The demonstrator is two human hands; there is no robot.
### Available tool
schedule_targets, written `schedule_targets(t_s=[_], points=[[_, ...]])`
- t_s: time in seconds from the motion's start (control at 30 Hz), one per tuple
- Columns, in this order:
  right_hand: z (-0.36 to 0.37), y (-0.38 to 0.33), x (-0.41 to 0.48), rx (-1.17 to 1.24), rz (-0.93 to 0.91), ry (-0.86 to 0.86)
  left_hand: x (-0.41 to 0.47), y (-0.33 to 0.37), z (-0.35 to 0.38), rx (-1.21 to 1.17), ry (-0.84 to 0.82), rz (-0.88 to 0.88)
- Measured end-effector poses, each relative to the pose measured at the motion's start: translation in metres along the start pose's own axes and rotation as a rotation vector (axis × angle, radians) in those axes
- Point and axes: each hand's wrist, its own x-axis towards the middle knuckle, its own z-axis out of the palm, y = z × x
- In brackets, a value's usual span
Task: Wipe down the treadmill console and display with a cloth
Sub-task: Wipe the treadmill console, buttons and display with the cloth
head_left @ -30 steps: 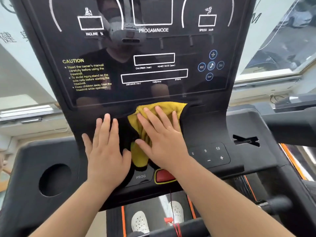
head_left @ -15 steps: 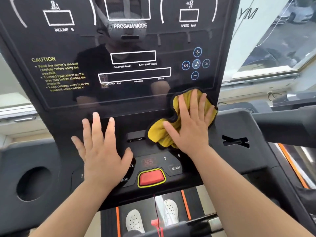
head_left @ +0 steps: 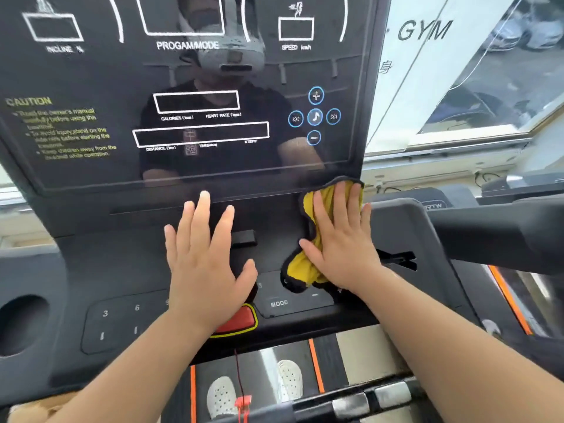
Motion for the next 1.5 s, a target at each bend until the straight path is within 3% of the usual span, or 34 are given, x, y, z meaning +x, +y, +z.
schedule_targets(t_s=[0.17,0.43,0.67,0.8,0.97,1.03,1.3,1.4,1.5], points=[[0.001,0.01,-0.033,0.025,-0.051,-0.194,-0.007,0.019,0.017,0.032,-0.082,0.029],[-0.002,-0.024,-0.018,0.011,-0.055,-0.142,-0.019,0.023,0.018,0.11,-0.104,0.012],[-0.002,-0.008,-0.066,0.029,-0.51,-0.309,-0.034,0.02,0.023,0.153,-0.091,0.046],[-0.016,0.032,-0.066,0.031,-0.384,-0.384,-0.039,0.013,0.024,0.122,-0.058,0.015],[-0.004,-0.016,-0.052,0.058,-0.025,-0.258,-0.049,0.005,0.022,0.125,-0.068,-0.019],[0.003,-0.043,-0.046,0.052,0.033,-0.217,-0.052,0.001,0.02,0.129,-0.075,-0.038],[-0.001,-0.03,-0.073,0.037,-0.506,-0.259,-0.062,-0.013,0.015,0.08,-0.014,-0.079],[-0.013,-0.013,-0.069,0.147,-0.498,-0.257,-0.058,-0.002,0.015,0.036,0.019,-0.028],[-0.025,-0.004,-0.055,0.202,-0.381,0.076,-0.047,0.021,0.017,0.005,-0.008,0.061]])
